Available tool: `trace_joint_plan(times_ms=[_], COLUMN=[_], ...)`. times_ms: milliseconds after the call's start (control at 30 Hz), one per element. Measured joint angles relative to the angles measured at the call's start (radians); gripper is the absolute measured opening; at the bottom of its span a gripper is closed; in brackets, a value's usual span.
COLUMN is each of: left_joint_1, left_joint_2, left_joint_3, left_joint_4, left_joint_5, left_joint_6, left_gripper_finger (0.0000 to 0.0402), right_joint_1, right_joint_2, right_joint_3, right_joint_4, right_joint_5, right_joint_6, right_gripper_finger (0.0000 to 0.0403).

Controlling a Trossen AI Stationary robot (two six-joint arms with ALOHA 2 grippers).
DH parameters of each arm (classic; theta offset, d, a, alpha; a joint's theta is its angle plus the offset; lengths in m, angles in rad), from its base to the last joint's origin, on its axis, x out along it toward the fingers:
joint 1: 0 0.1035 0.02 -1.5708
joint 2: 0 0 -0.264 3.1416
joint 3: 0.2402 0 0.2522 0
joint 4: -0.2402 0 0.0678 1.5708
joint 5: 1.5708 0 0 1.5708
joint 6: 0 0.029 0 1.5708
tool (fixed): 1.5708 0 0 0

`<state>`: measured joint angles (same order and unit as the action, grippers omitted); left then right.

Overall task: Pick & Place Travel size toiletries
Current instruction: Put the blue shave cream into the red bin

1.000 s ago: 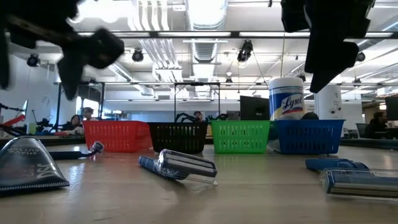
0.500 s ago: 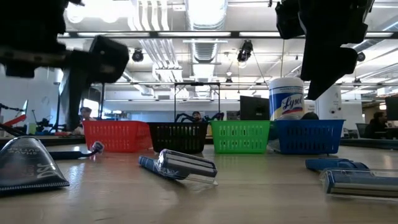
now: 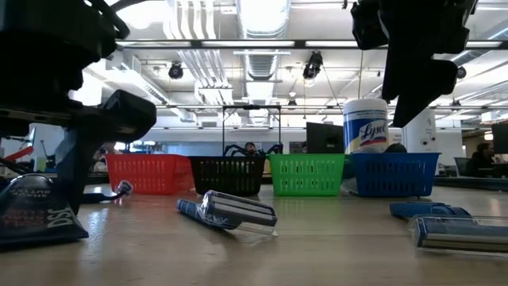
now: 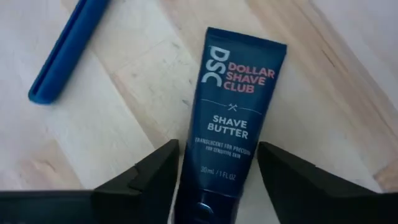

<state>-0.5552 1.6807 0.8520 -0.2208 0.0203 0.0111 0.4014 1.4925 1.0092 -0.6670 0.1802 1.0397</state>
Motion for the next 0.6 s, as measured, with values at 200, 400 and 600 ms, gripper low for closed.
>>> trace_joint_plan(times_ms=[200, 400, 600], left_joint_1=[0.001, 0.006, 0.017], left_joint_2=[-0.013, -0.027, -0.138], left_joint_3=[0.021, 0.069, 0.079], left_joint_4=[-0.05, -0.184, -0.278], left_joint_5=[-0.004, -0.017, -0.262], left_joint_6=[-0.084, -0.311, -0.768], left_gripper_finger=[0.014, 0.0118, 0.0117], right_joint_1=[0.0, 0.0, -0.003], right_joint_2=[0.0, -0.021, -0.083], right_joint_3=[0.0, 0.0, 0.0], right_joint_4=[-0.001, -0.011, -0.037], right_joint_5=[0.0, 0.01, 0.061], right_joint_6=[-0.02, -0.019, -0.009], right_gripper_finger=[0.033, 0.0308, 0.0296])
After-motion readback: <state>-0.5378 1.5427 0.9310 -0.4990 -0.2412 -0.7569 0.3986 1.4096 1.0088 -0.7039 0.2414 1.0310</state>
